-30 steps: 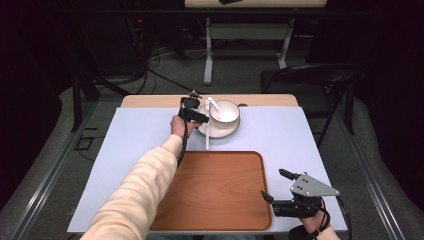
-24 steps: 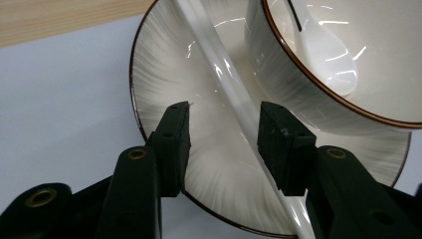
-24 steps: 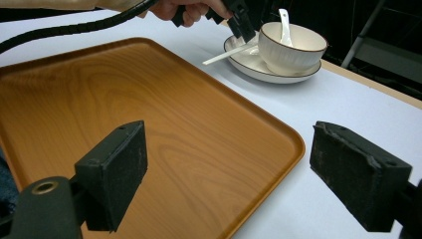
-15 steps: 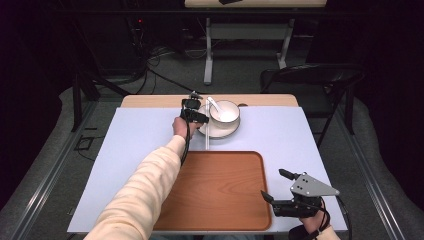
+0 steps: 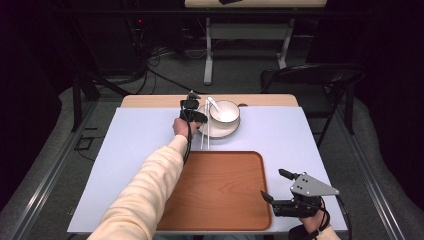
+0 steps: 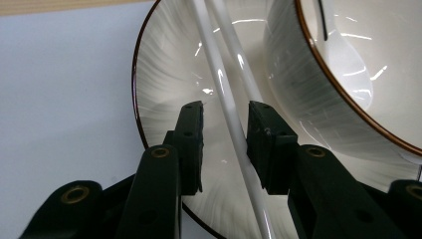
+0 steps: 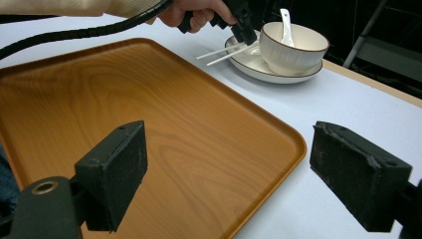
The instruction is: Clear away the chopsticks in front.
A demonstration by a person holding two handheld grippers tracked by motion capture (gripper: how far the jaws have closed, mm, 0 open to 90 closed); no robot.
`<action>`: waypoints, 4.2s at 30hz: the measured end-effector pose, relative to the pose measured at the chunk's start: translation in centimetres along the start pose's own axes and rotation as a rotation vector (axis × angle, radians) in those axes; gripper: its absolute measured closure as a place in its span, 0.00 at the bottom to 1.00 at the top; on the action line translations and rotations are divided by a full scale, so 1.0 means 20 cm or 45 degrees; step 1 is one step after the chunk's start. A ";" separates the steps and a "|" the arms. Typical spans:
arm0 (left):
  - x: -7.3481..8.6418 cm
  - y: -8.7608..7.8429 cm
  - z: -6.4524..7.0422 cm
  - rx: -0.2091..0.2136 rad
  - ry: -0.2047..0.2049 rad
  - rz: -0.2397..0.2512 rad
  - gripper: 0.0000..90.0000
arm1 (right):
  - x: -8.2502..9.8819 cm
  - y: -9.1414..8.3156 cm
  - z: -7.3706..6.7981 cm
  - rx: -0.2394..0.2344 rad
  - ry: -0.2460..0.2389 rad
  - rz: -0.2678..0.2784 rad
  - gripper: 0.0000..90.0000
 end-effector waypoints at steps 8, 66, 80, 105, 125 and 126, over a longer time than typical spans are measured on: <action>0.01 0.02 -0.03 -0.065 -0.002 -0.028 0.82 | 0.00 0.00 0.00 0.001 -0.004 0.005 0.16; 0.15 -0.55 -0.15 0.037 0.047 0.233 0.94 | 0.00 0.01 0.00 -0.003 0.001 0.004 0.16; 0.30 -0.69 -0.13 0.083 0.035 0.302 0.94 | 0.00 0.01 0.00 -0.003 0.001 -0.002 0.16; 0.71 -0.84 -0.17 0.107 -0.083 0.367 0.94 | -0.01 0.01 -0.01 -0.007 -0.007 -0.003 0.16; 1.05 -0.81 -0.14 0.059 -0.145 0.303 0.94 | -0.01 0.01 -0.01 -0.002 -0.010 0.001 0.16; 1.06 -0.80 -0.14 0.049 -0.150 0.300 0.94 | -0.01 0.01 -0.01 0.000 -0.009 0.002 0.16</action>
Point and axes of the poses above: each handheld gripper's, and its own axes: y roughly forward along the jaws, x roughly out of its underside, z roughly to its right, the point moved 9 cm from there along y, roughly forward along the jaws, and after that the axes turned 1 degree about -z, right-handed, at the moved point
